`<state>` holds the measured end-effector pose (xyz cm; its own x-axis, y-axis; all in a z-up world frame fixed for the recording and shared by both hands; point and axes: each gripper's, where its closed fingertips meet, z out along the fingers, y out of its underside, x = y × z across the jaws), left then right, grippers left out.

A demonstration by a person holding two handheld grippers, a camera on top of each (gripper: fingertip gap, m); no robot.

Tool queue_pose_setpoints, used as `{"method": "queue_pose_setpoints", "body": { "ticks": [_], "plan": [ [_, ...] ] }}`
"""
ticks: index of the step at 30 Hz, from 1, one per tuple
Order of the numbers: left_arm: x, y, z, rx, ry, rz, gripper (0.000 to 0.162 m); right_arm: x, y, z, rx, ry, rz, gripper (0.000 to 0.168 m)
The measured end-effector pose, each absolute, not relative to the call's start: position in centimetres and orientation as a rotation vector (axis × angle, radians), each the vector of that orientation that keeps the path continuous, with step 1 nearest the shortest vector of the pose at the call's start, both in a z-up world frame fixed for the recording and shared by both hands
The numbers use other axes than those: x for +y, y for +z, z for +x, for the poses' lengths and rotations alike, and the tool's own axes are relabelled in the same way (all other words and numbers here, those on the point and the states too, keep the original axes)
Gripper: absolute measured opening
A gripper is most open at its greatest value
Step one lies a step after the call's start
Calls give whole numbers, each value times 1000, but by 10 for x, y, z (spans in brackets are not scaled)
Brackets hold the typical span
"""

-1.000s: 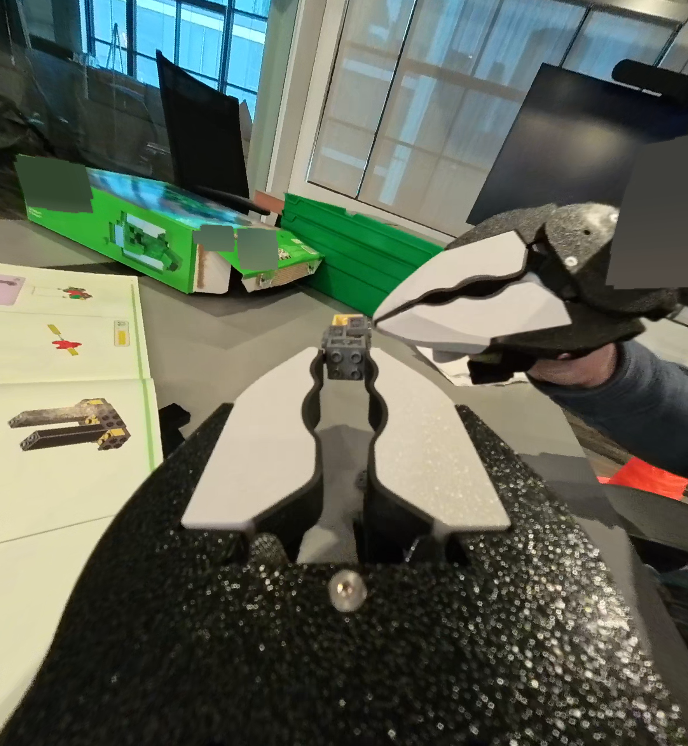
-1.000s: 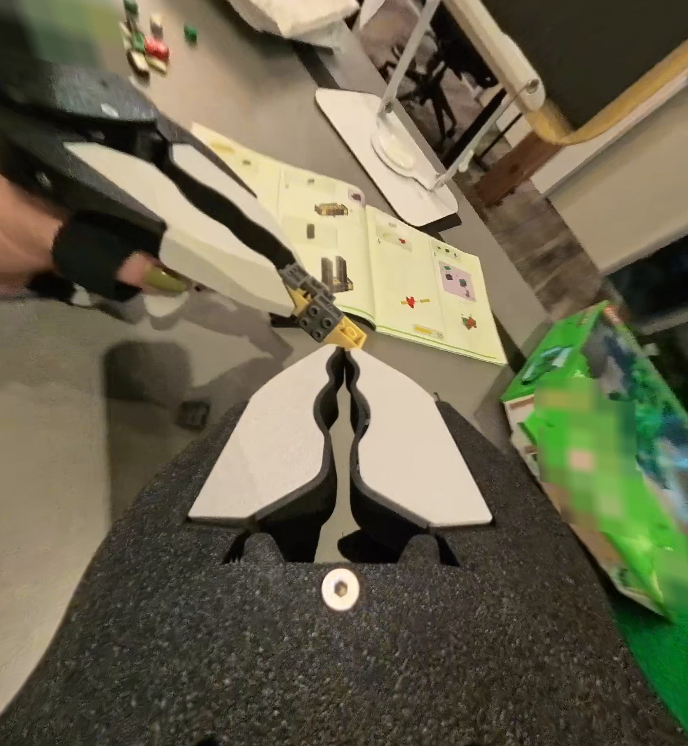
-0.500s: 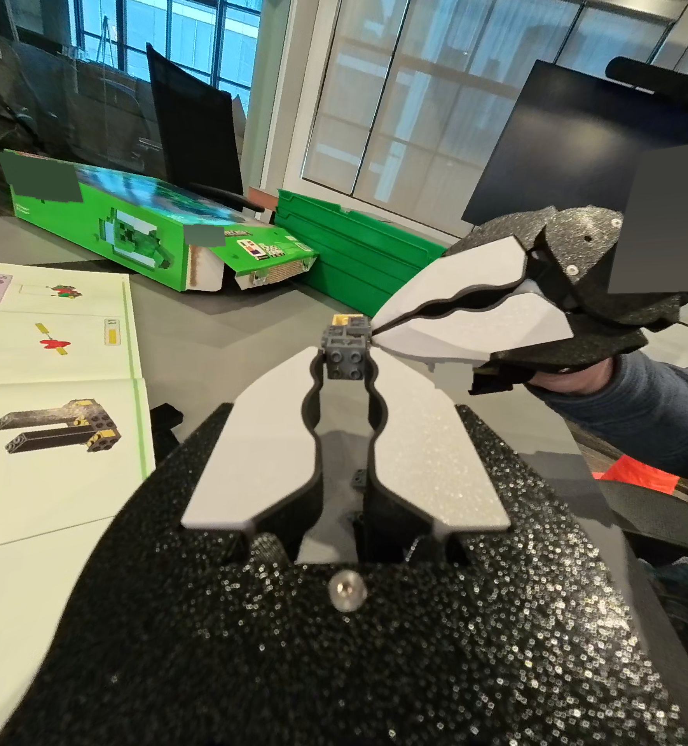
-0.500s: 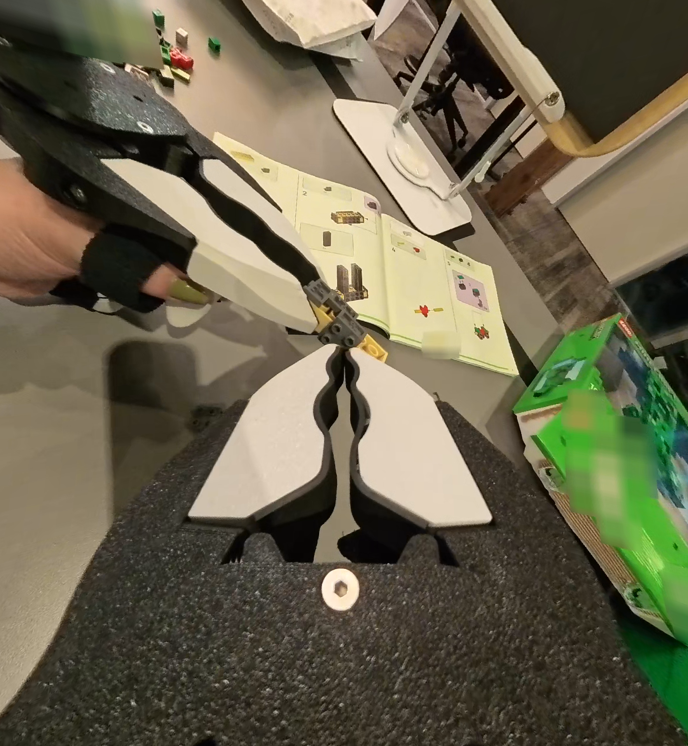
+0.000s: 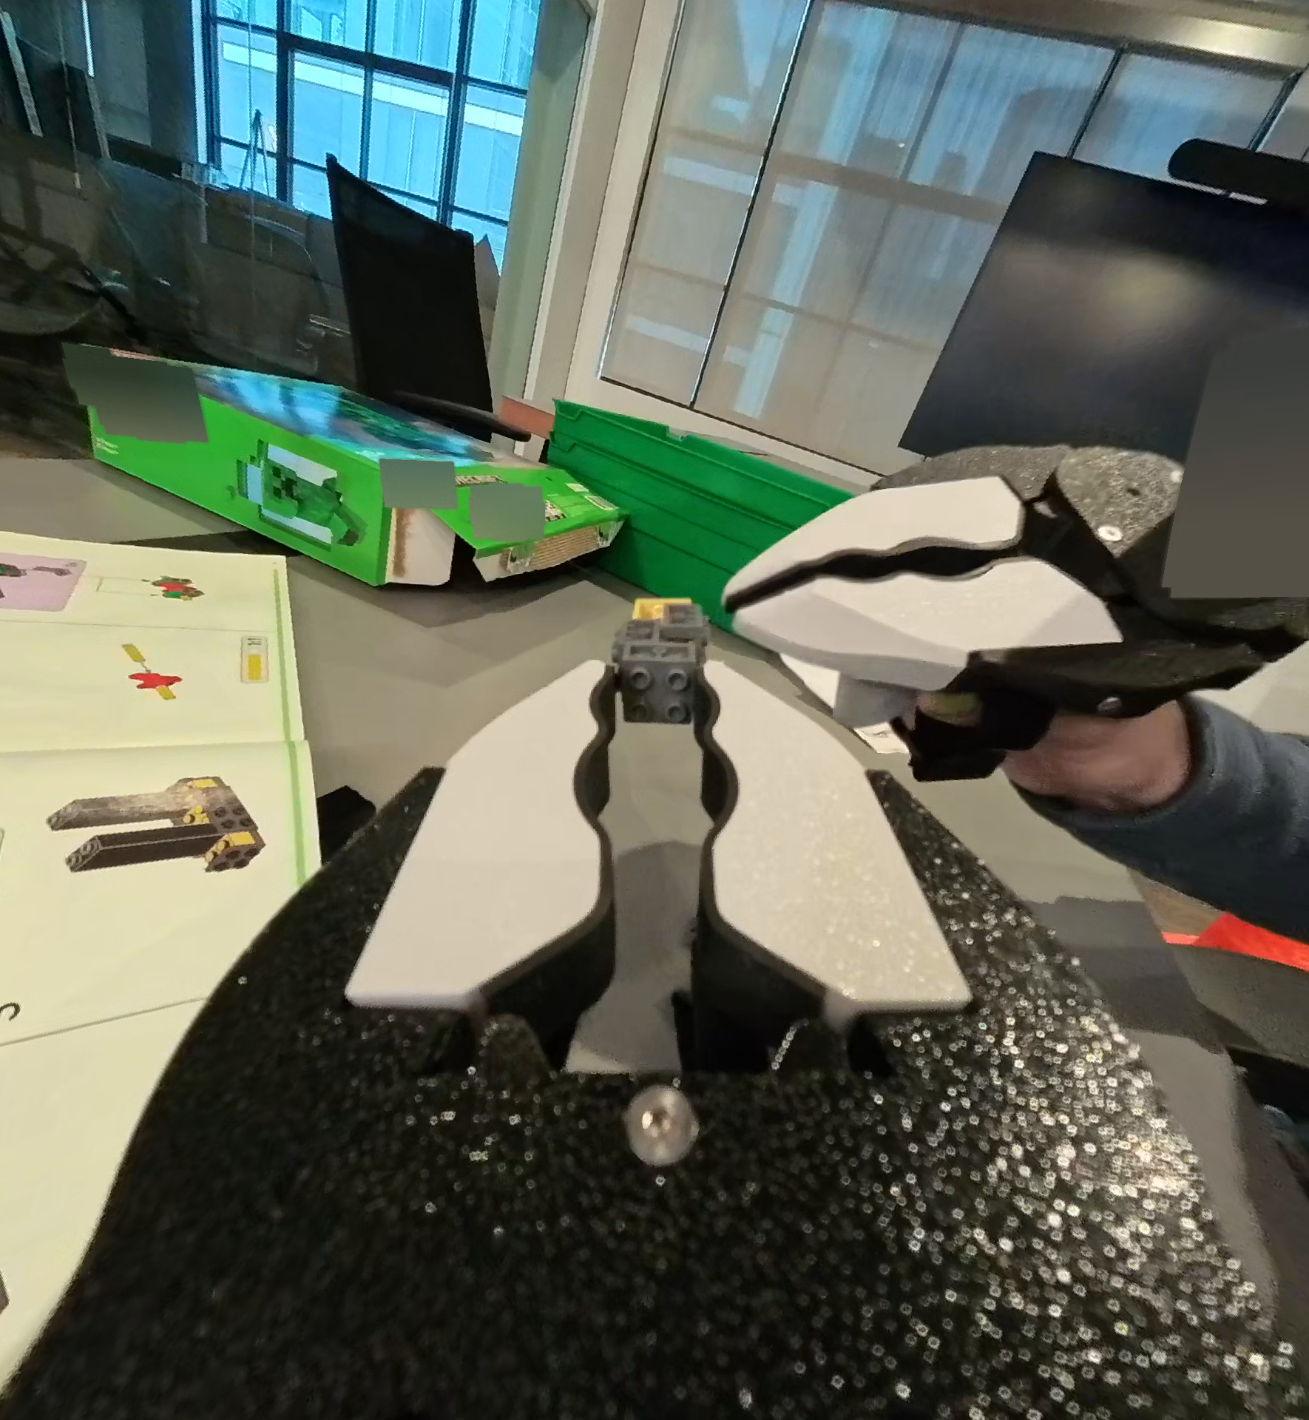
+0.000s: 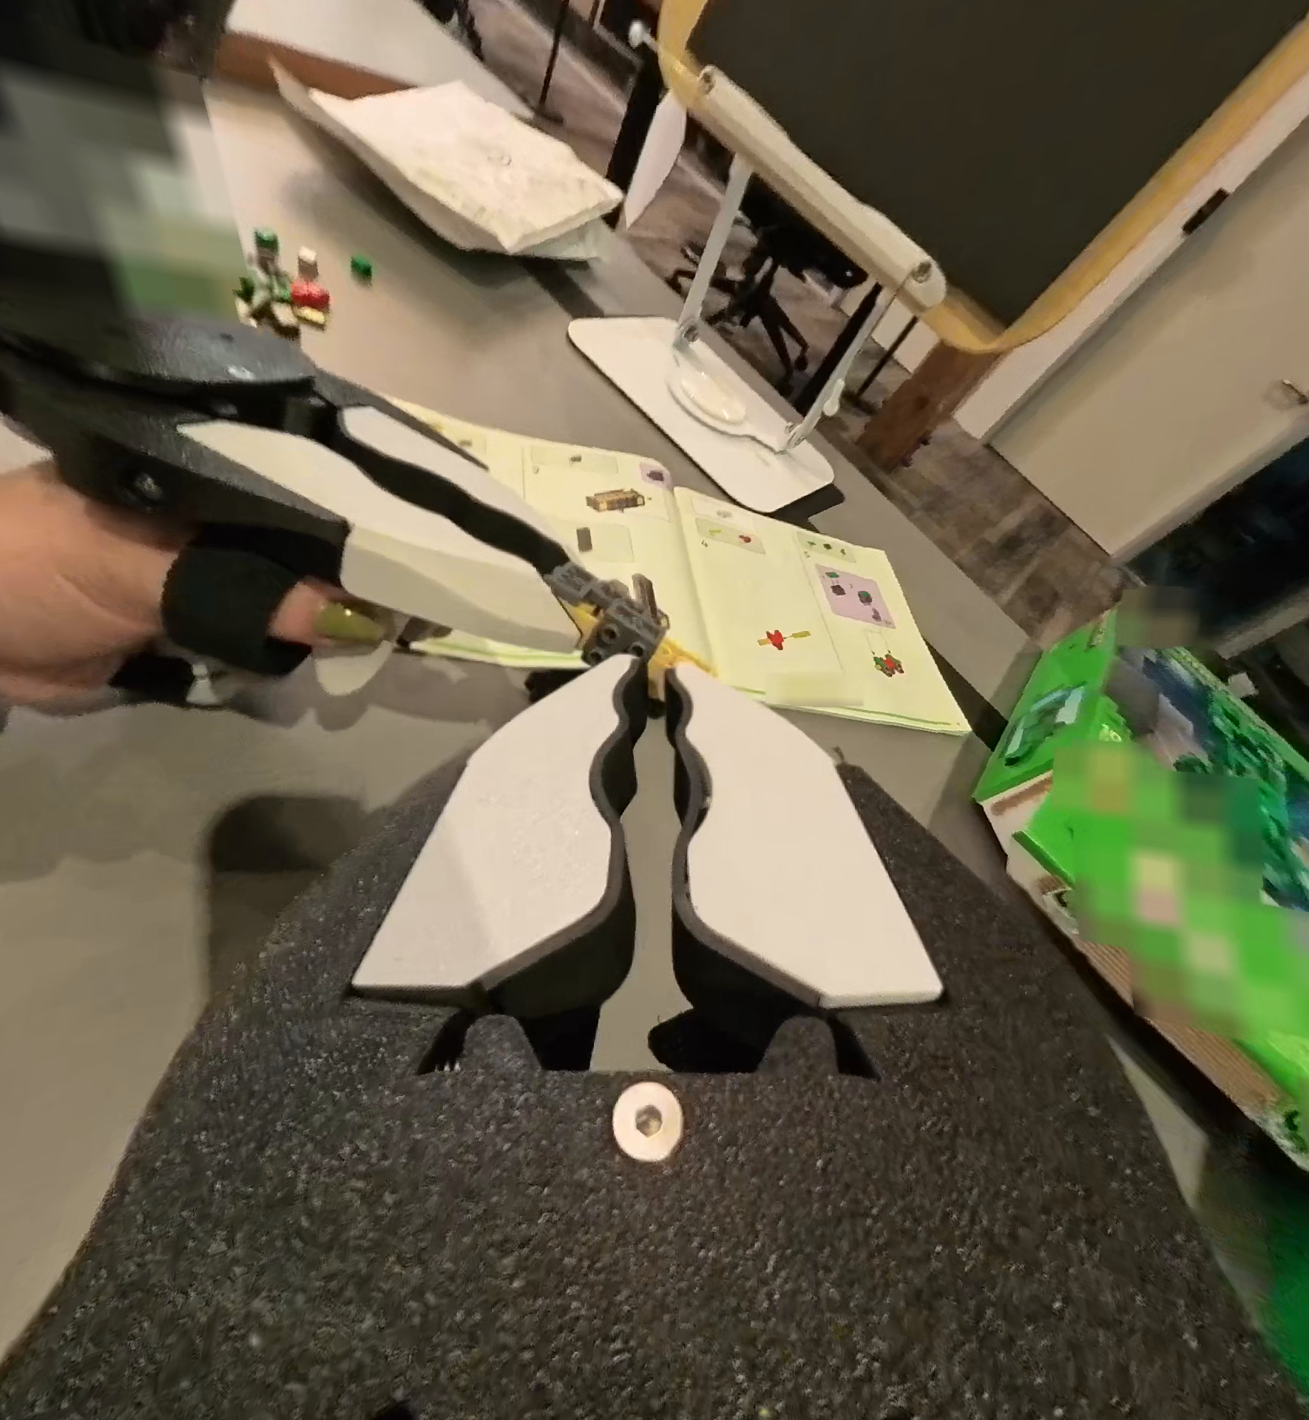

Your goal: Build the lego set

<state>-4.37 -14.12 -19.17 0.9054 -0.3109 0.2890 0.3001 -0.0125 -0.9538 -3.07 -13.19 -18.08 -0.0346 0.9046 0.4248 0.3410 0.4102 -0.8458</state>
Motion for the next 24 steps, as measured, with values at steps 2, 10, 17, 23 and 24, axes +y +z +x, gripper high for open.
{"method": "queue_pose_setpoints", "body": {
  "ticks": [2,10,17,23,24],
  "plan": [
    [-142,-191,-44,8,-486,-1501,18,-132,-177,-31,-1547,730,-1151,3],
    [-146,-179,-44,25,-462,-1427,19,-145,-160,-31,-1463,1020,-1120,25],
    [-147,-177,-44,54,-391,-1422,19,-161,-167,-33,-1493,1144,-1182,48],
    [-147,-178,-42,57,-394,-1427,19,-165,-170,-34,-1522,1095,-1173,54],
    [-147,-178,-42,58,-394,-1427,19,-165,-171,-34,-1525,1083,-1173,55]
  ]
}}
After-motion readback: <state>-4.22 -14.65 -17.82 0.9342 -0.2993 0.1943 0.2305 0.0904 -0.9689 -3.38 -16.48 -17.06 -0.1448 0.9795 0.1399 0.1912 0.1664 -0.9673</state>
